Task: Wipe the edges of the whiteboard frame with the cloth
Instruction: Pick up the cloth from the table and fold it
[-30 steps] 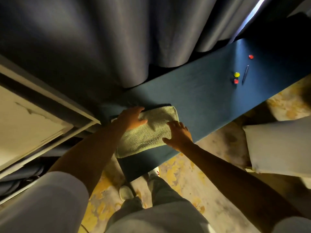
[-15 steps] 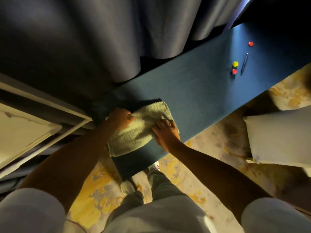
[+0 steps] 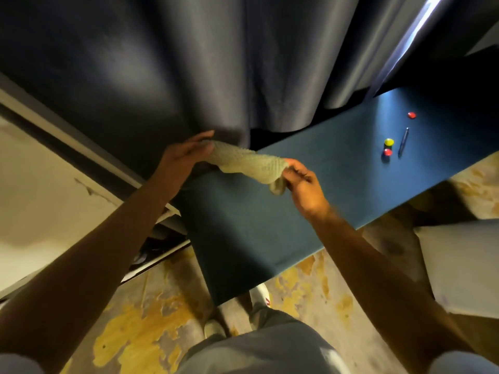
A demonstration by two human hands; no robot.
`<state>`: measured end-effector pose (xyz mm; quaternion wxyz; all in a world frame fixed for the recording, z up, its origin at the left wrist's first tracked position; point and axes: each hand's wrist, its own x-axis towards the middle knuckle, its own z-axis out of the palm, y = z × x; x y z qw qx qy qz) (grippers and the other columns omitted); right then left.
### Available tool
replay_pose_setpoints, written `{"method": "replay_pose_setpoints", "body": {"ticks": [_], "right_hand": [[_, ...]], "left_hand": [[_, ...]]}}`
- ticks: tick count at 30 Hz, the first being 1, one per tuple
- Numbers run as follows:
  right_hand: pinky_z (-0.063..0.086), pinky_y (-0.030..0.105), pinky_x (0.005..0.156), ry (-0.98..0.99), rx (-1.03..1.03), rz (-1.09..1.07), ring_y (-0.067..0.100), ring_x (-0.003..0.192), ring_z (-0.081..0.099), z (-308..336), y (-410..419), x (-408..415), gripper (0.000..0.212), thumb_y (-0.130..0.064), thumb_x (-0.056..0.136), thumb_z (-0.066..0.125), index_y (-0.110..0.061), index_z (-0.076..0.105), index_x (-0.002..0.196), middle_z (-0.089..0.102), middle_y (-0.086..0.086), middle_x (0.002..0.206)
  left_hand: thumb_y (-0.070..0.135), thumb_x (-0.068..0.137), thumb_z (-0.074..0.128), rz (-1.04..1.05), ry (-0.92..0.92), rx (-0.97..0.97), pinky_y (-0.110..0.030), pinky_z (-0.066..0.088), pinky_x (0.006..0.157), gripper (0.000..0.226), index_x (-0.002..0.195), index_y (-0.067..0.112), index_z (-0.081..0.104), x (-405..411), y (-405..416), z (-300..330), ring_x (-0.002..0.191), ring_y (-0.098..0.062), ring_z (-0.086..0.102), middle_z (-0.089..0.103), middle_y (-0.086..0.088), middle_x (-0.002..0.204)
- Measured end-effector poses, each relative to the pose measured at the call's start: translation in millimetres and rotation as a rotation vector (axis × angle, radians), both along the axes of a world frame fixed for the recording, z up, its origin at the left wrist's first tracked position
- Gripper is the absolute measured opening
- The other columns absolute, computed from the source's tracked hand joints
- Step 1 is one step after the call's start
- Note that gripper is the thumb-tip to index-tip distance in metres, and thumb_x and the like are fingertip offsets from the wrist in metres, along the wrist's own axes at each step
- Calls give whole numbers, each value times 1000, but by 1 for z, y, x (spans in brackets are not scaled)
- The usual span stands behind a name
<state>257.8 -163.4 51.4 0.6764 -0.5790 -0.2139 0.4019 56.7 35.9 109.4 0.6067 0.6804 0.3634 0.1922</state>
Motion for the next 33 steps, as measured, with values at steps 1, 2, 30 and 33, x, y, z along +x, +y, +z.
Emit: {"method": "replay_pose_setpoints", "body": {"ticks": [1,2,30,33], "right_hand": [[50,35,71,137,24,-43,28,79,61,6,5,-1,21,-7,100,45,-4,63,110,65,19,92],[51,32,70,269,44,-66,25,81,63,11,9,-2,23,-12,102,44,-6,63,112,68,17,94],[57,26,69,191,-283,269,16,93,69,5,42,-66,34,-41,103,42,-17,64,110,69,1,105],[53,28,81,278,-183,196,5,96,65,14,44,-67,64,-79,82,44,-28,61,117,66,-14,104]], "left_hand": [[50,83,74,15,-42,-11,-45,46,114,41,121,35,76,-1,-3,8,133,-26,62,71,-8,135],[52,80,76,41,-72,-38,-47,47,113,43,117,30,79,0,-6,13,129,-27,65,74,-8,130],[32,100,52,201,-203,-476,-55,38,120,30,114,11,68,-31,-45,43,124,-31,62,70,-13,120],[33,102,55,225,-232,-446,-52,43,115,27,107,16,77,-32,-40,42,119,-29,68,78,-8,114]]}}
